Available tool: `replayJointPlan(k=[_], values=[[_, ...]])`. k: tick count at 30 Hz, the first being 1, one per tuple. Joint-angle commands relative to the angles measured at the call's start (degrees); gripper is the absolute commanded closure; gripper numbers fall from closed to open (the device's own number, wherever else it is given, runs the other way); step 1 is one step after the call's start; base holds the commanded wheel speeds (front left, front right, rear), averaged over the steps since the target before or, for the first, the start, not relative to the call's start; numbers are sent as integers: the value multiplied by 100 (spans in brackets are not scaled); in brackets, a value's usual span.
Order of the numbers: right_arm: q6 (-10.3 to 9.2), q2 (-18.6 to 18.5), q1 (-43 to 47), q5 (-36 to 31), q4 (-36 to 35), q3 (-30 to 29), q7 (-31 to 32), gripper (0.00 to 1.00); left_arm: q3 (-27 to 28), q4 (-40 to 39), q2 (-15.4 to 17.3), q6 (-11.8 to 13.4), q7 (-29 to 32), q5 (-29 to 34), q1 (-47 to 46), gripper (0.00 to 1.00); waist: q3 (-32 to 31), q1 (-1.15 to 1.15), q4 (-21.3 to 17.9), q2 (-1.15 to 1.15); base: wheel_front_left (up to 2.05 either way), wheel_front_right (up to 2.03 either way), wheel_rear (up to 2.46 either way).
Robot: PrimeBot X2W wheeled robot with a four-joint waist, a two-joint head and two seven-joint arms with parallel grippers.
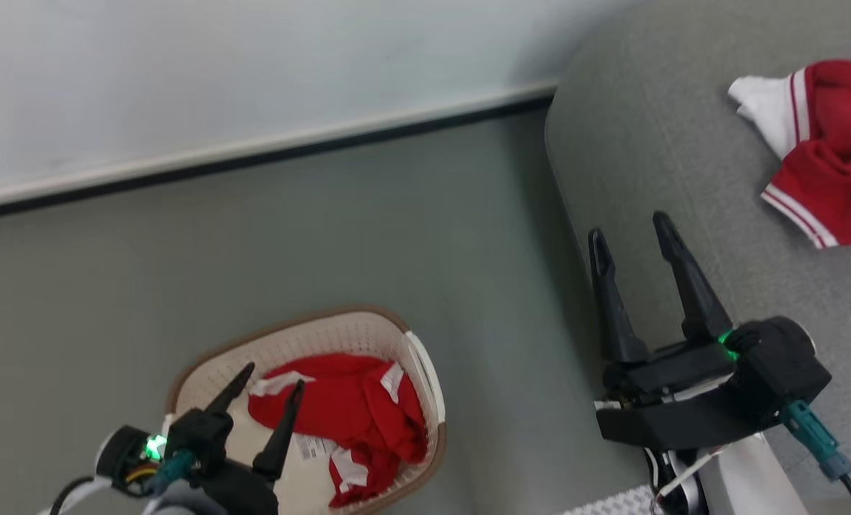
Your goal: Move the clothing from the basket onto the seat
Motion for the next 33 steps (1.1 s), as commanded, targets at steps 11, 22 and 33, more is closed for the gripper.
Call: replayJointPlan(k=[11,22,33], values=[[-2,204,-981,-176,-711,295,-4,0,-922,1793,593,-24,29,-88,-1777,0,2040,-3,-483,-1,0,0,0],[-2,303,-1626,-168,-1173,450,-4,0,-2435,2879,1030,-25,191,-424,-3003,0,2950,-3,-824,-1,0,0,0],[-2,312,-1774,222,-1711,500,-4,0,-3546,3758,1339,-25,197,18,-3951,0,3544,-3,-1096,-1,0,0,0]])
